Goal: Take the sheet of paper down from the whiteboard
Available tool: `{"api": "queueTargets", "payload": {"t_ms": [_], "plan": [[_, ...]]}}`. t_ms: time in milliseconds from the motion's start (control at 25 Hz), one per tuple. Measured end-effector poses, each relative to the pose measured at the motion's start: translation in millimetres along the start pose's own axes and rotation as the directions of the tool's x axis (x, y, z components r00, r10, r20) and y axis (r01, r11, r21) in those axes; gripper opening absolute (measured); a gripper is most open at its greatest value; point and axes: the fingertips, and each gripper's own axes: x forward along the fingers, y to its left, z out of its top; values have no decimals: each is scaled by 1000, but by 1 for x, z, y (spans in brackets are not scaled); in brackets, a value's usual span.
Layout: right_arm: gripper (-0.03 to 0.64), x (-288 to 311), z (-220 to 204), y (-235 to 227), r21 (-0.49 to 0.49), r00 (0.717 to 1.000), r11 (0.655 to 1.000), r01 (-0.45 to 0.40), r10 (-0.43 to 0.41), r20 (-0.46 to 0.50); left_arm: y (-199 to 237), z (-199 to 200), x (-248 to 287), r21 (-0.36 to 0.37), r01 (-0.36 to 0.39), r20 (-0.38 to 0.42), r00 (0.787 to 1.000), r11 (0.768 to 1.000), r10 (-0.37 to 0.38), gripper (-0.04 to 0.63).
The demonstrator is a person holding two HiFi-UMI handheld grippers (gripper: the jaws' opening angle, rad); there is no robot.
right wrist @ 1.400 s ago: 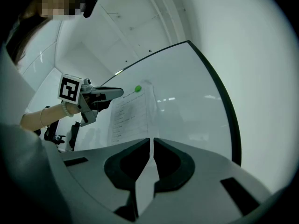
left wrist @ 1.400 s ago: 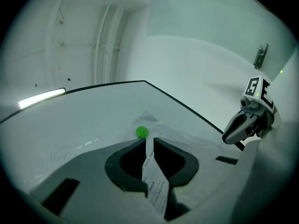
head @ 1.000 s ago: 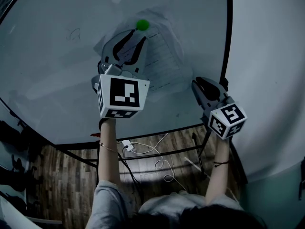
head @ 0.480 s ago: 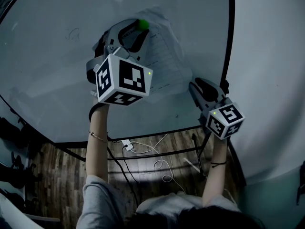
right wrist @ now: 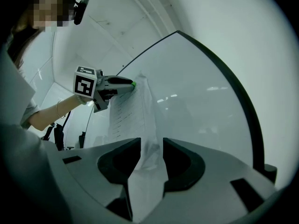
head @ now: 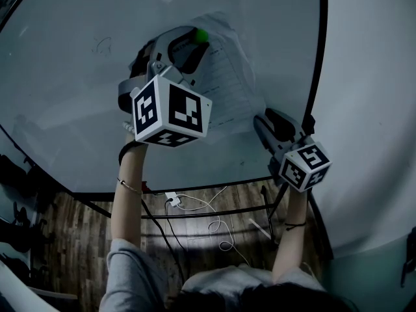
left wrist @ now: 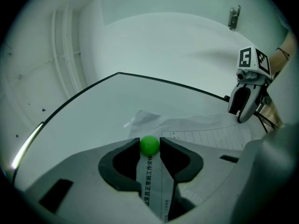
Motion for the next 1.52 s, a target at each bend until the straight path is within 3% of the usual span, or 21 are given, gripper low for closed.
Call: {"api": "queueTargets", "payload": {"t_ms": [480, 680, 920, 1520], "plan": [[122, 13, -2, 13, -5, 997, 998, -70, 70, -15, 2, 2, 2, 11, 8, -30, 1000, 1000, -8, 115], [30, 16, 0, 19, -9, 996, 996, -88, 88, -6, 3, 2, 1, 11, 10, -37, 999, 1000, -9, 115], [9, 14, 1, 18, 88, 992, 988, -124, 120, 46, 4, 1, 3, 12, 8, -35, 999, 1000, -8, 115], [8, 14, -5, 17, 178, 990, 974, -138, 130, 56, 14, -3, 7, 6, -1, -47, 999, 1000, 1, 115]]}}
